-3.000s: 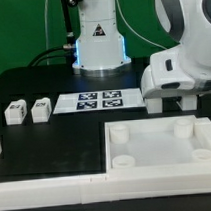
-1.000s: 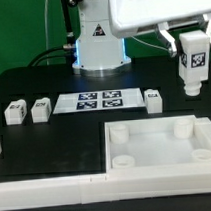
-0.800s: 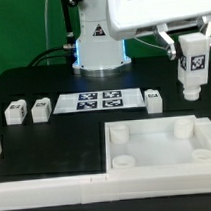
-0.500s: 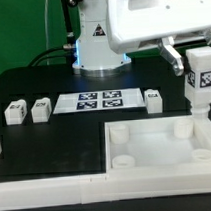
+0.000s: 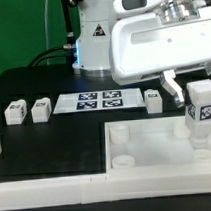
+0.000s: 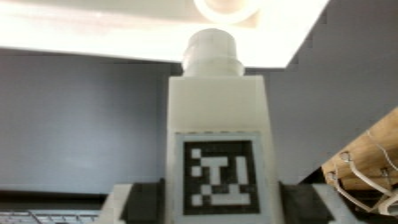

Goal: Assemble one leg

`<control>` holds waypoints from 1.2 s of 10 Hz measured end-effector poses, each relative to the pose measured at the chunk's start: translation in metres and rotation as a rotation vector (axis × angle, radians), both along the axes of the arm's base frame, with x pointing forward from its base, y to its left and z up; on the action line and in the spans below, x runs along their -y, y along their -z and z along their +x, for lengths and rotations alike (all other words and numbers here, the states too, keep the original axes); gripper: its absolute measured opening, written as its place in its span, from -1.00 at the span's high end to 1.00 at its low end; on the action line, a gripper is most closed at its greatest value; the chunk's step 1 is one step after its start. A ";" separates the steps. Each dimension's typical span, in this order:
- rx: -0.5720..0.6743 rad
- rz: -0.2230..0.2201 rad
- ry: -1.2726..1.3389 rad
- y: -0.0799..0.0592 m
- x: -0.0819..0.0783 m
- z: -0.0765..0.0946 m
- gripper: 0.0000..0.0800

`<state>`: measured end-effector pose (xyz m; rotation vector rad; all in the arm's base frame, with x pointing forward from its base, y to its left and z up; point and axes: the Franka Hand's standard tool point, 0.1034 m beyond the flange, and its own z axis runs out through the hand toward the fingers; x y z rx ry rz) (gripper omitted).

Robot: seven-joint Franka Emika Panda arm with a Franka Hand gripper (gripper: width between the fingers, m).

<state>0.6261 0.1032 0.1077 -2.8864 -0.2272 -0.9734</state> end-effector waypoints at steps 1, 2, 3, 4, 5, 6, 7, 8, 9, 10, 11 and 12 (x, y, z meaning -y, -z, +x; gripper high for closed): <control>-0.014 -0.001 -0.002 0.007 -0.001 -0.005 0.27; -0.024 -0.001 -0.006 0.013 -0.003 -0.008 0.27; -0.034 -0.001 -0.010 0.015 -0.005 -0.010 0.27; -0.034 -0.001 -0.013 0.016 -0.007 -0.011 0.27; -0.034 -0.001 -0.016 0.016 -0.009 -0.011 0.27; -0.034 -0.001 -0.018 0.017 -0.010 -0.011 0.27; -0.033 -0.001 -0.018 0.017 -0.011 -0.011 0.27; -0.033 -0.001 -0.018 0.017 -0.011 -0.011 0.27; -0.032 0.000 -0.018 0.017 -0.011 -0.010 0.27; -0.031 0.001 -0.019 0.017 -0.012 -0.008 0.27; -0.030 0.002 -0.019 0.018 -0.013 -0.006 0.27; -0.035 0.002 -0.019 0.021 -0.013 -0.006 0.27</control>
Offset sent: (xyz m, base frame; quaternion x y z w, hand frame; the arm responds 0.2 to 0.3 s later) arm -0.0029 0.0087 -0.0066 0.0039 0.0079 0.0137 0.9999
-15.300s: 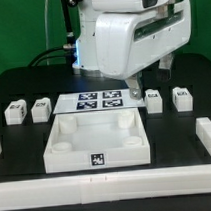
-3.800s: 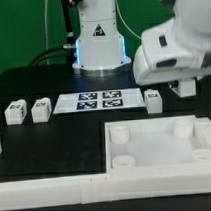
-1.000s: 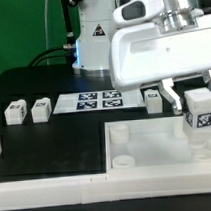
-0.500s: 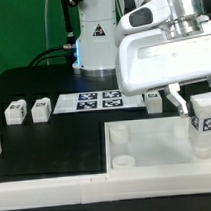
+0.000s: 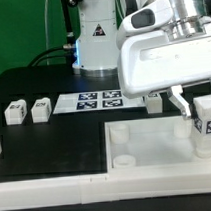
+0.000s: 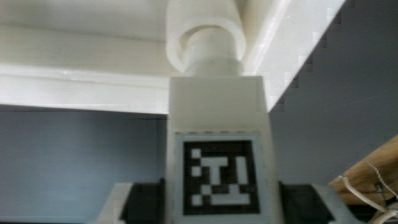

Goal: Assemble one leg

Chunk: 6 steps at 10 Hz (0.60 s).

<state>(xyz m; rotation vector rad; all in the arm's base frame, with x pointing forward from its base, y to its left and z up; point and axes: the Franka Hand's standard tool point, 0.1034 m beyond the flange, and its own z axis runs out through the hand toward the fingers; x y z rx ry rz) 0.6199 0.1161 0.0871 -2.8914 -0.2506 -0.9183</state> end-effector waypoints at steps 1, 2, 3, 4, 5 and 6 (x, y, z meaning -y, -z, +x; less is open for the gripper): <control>-0.003 0.000 0.000 0.003 0.000 0.000 0.27; -0.002 0.000 0.003 0.006 0.001 -0.001 0.27; 0.002 -0.001 0.004 0.008 0.002 0.000 0.27; 0.002 -0.001 0.003 0.008 0.002 0.000 0.27; 0.005 -0.002 0.002 0.008 0.002 0.000 0.27; 0.005 -0.002 0.002 0.008 0.002 0.000 0.27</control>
Offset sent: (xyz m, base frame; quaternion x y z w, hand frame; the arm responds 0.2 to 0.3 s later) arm 0.0025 -0.0009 -0.0066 0.0003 0.0187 -0.0065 0.9998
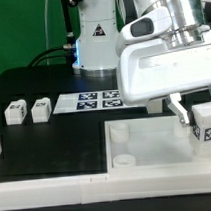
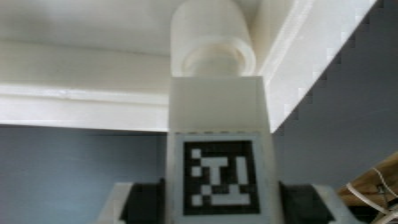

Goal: Assemble one leg

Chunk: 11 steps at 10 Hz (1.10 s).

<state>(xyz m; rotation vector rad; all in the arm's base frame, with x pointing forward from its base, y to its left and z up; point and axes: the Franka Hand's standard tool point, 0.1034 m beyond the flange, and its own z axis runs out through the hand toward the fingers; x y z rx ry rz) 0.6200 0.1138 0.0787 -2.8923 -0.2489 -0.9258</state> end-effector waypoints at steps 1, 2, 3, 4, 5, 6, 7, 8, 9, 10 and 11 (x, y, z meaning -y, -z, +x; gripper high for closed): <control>0.003 0.000 0.000 0.000 0.000 0.000 0.27; 0.000 0.000 0.000 0.000 0.000 0.000 0.27; -0.008 0.000 -0.001 0.000 0.000 0.000 0.27; -0.019 -0.001 -0.002 0.003 0.000 -0.001 0.27; -0.019 -0.001 -0.002 0.003 0.000 -0.001 -0.28; -0.019 -0.001 -0.002 0.003 0.000 -0.001 -0.28; -0.020 -0.001 -0.002 0.003 0.000 -0.002 -0.55; -0.020 -0.001 -0.002 0.003 0.000 -0.002 -0.60; -0.020 -0.001 -0.002 0.003 0.000 -0.002 -0.60; -0.021 -0.001 -0.002 0.004 0.000 -0.002 -0.62; -0.021 -0.001 -0.002 0.004 0.000 -0.002 -0.62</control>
Offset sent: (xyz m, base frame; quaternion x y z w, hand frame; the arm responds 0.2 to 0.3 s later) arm 0.0000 0.0000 0.0000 0.0000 0.0000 0.0000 1.0000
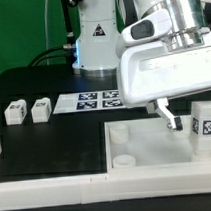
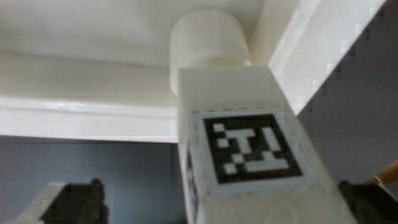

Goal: Assemble one leg

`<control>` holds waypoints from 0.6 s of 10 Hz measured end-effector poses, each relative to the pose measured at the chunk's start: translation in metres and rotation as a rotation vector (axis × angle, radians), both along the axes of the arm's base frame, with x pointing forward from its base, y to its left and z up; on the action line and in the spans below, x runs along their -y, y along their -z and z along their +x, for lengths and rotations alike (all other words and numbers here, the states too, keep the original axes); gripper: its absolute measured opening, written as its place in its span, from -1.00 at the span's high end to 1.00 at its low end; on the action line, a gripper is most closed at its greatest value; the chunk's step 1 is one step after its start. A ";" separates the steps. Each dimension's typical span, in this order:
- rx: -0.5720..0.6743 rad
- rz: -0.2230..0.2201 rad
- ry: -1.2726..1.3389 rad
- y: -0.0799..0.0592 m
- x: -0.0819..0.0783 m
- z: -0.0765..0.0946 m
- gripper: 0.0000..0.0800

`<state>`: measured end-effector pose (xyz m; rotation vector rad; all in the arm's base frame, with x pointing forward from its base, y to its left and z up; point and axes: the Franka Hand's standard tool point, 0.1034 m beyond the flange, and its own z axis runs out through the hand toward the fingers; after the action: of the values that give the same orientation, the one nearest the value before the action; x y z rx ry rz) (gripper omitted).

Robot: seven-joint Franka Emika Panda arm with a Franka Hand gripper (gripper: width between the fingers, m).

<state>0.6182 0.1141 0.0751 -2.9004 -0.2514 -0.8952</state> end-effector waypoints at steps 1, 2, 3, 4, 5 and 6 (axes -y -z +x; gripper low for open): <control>0.000 0.000 0.000 0.000 0.000 0.000 -0.62; 0.000 0.000 0.000 0.000 0.000 0.000 -0.62; -0.024 -0.001 0.001 0.000 0.001 -0.001 -0.62; -0.060 0.000 0.008 -0.009 0.004 0.002 -0.62; -0.134 -0.004 0.001 -0.015 0.005 0.004 -0.62; -0.145 -0.005 0.003 -0.019 0.007 0.010 -0.62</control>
Offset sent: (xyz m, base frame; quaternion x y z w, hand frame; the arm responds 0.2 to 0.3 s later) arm 0.0050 -0.0136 0.0274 -0.0094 -0.0701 0.0303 0.9970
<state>0.6285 0.1071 0.0941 -2.9531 -0.2371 -0.6815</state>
